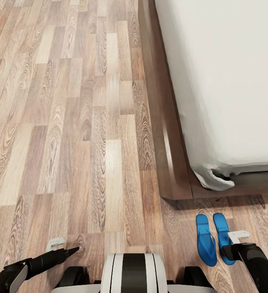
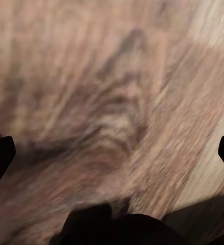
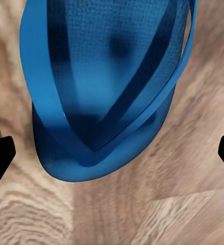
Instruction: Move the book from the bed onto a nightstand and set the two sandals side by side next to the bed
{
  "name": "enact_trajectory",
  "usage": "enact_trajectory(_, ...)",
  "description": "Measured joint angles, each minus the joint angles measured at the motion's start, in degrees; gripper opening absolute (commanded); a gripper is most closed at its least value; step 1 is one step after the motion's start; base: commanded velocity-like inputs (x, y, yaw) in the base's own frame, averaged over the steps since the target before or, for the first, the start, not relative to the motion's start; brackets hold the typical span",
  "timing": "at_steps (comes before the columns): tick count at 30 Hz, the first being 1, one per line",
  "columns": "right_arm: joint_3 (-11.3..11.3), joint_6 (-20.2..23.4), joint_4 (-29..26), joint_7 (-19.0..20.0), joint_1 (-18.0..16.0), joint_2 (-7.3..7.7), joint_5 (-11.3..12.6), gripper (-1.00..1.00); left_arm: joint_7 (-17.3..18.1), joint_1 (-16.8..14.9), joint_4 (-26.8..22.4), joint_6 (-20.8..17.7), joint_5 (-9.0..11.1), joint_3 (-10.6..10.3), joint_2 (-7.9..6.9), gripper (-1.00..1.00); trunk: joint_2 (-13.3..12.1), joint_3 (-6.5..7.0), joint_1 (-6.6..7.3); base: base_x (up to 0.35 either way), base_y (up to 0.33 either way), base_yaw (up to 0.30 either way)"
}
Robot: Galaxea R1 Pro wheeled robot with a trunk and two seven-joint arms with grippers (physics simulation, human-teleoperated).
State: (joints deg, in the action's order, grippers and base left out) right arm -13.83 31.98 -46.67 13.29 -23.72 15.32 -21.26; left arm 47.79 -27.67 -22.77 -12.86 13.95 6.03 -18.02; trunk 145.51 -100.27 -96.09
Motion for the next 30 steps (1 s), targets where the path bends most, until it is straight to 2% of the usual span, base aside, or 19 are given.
enact_trajectory(30, -0.06, 0.10, -0.48, 0.76, 0.03, 0.11, 0.29, 1.00, 0.00, 0.00, 0.00, -0.08, -0.04, -0.08, 0.10, 1.00, -0.39, 6.42, 0.75, 0.000, 0.000, 0.000)
